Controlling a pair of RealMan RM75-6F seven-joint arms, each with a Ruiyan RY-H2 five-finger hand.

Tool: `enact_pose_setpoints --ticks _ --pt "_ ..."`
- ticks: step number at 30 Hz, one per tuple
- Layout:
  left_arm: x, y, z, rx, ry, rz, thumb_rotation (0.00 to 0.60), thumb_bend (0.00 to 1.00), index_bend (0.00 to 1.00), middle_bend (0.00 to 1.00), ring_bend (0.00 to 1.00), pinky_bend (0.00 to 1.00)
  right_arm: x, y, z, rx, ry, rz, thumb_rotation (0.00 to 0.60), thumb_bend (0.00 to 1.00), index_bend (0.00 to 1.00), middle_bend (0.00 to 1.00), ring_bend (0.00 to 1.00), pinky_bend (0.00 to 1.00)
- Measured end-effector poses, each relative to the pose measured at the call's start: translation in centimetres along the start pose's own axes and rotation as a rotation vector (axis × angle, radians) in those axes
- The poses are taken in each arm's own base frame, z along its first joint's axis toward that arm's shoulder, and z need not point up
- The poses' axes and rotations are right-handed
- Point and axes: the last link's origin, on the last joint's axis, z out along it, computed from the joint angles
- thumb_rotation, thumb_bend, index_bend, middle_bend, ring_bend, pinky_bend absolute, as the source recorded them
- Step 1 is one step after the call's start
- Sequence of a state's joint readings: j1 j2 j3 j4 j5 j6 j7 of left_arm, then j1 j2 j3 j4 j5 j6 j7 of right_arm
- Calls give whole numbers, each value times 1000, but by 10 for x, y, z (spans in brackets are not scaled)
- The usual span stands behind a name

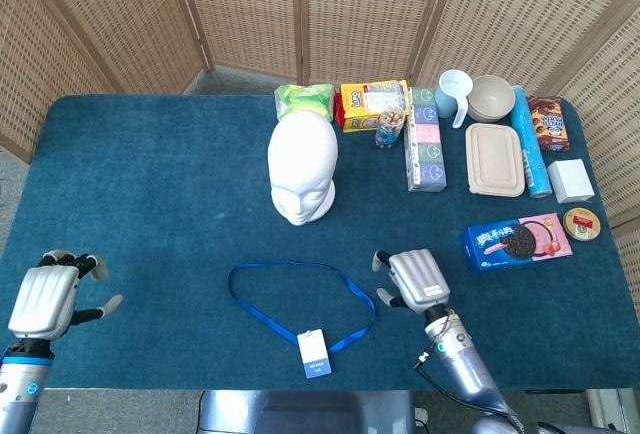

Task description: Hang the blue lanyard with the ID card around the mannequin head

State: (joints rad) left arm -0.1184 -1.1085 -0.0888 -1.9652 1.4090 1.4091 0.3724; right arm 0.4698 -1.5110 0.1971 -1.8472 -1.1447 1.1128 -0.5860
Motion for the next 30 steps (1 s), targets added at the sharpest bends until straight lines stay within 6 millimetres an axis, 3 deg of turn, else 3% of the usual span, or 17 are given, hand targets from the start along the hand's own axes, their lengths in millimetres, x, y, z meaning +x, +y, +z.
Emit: enact_pose_setpoints --ticks 30 --pt "-3 -5 0 11 -14 -1 506 180 534 542 474 272 -51 -44 45 1 -109 -94 600 305 449 982 1000 1000"
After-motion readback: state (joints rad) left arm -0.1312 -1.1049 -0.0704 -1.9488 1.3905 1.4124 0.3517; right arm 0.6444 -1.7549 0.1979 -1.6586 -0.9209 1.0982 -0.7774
